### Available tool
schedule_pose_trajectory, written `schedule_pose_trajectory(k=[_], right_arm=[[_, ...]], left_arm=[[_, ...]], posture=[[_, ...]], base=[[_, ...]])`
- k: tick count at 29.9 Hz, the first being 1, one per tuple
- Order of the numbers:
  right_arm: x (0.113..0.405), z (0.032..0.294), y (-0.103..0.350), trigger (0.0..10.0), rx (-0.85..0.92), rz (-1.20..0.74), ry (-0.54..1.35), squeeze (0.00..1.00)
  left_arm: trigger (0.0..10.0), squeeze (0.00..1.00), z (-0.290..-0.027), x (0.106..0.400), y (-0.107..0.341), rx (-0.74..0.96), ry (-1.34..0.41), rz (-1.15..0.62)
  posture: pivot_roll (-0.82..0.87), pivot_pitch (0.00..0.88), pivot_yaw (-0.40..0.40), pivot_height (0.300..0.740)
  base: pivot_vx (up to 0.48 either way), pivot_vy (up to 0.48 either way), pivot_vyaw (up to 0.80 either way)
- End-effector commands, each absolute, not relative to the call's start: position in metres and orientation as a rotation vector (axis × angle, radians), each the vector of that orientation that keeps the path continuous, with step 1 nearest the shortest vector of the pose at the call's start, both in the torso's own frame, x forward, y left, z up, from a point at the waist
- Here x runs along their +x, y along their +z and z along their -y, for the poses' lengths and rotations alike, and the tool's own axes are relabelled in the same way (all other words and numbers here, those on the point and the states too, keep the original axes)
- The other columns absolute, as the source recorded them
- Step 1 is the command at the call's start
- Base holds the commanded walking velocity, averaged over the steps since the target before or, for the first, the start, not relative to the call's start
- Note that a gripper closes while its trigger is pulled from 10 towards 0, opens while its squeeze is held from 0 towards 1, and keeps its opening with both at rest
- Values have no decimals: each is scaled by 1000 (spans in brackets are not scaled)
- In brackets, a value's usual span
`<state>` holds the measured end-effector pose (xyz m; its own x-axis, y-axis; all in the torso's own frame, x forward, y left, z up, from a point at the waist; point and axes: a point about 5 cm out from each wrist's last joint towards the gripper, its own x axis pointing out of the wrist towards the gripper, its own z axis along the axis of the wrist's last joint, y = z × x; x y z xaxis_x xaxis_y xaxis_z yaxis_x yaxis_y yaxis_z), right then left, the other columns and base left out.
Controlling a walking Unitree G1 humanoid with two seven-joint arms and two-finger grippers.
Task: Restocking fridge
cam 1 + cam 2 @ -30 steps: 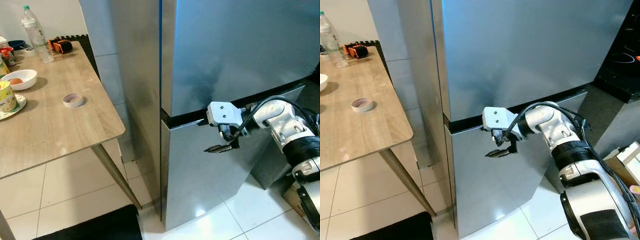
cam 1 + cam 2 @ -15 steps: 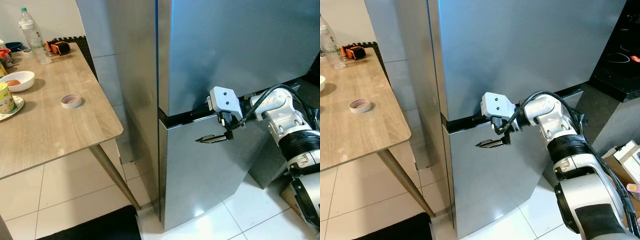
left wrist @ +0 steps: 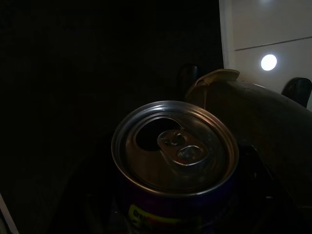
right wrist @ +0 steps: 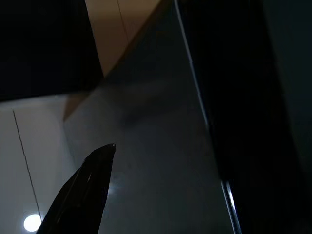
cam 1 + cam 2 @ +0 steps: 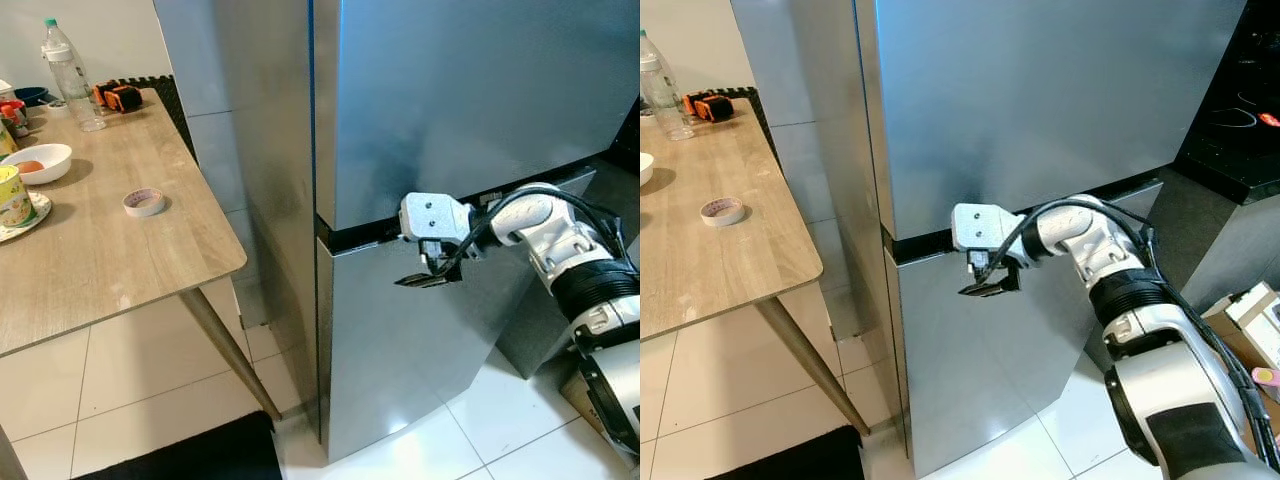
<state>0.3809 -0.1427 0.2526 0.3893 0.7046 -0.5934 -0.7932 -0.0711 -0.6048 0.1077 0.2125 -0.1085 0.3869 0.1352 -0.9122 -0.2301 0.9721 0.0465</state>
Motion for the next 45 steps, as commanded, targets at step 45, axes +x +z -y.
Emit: schedule_pose_trajectory(k=[45], right_arm=[[372, 134, 264, 10000, -1121, -173, 1491, 0]], left_arm=[[10000, 0, -209, 101, -111, -94, 228, -1173]], posture=[[-111, 40, -37, 740]], base=[[0, 0, 0]])
